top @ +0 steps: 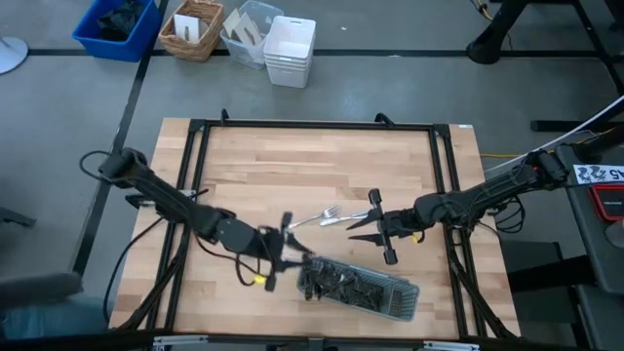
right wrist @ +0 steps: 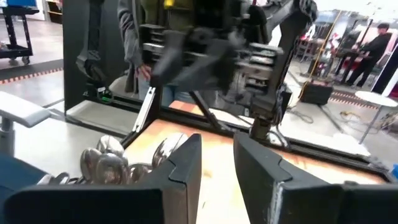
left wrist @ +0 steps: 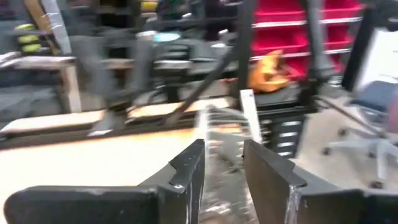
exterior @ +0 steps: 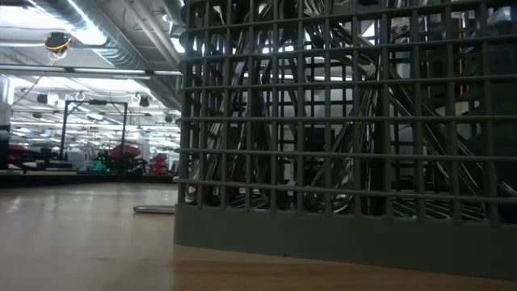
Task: Sort silverware
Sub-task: Put the fork into the gray silverware rack
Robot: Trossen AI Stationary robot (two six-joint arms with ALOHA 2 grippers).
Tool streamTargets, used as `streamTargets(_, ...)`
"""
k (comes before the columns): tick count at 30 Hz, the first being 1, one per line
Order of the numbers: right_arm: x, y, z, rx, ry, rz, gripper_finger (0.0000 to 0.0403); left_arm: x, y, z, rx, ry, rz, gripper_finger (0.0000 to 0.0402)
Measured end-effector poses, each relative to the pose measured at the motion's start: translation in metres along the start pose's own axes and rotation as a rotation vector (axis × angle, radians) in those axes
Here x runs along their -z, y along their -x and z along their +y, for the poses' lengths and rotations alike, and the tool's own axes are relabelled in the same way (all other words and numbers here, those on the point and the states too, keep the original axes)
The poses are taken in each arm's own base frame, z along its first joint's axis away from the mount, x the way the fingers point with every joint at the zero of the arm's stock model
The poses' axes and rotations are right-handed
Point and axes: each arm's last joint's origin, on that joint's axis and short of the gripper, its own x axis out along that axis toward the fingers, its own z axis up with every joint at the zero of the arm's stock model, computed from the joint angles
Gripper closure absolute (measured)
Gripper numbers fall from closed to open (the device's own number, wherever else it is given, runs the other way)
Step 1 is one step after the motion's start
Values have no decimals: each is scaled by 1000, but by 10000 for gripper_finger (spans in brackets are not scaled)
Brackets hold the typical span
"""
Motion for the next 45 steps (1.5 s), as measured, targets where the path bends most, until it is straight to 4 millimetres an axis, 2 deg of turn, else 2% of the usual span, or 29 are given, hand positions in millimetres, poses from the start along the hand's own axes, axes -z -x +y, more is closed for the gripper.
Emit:
streamTargets(4,-3,3,-2,57,22,-6,306,-14,24,16,-131,1,59,298)
streamTargets(8,-9,9,-7,183,33,-11,306,-15,41,37,-257,-7,157,298)
streamTargets(14,-19,26,-20,374,104,14,306,11,40,78,-454,119,374,298)
streamTargets(19,-9,38,-45,472,60,138,306,42,29,113,-583,179,566,298)
streamTargets(23,8,44,-67,480,7,286,306,67,21,128,-528,222,731,298)
streamTargets(26,19,48,-78,412,-21,367,306,86,14,133,-436,229,865,298)
streamTargets(31,26,53,-89,298,-71,404,306,111,4,138,-370,170,991,298)
streamTargets(35,29,56,-93,260,-95,422,306,123,-2,148,-257,133,1011,310)
streamTargets(39,32,58,-96,269,-106,451,306,136,-4,164,-170,158,899,329)
streamTargets(45,31,58,-97,274,-102,434,306,141,4,187,-190,219,844,344)
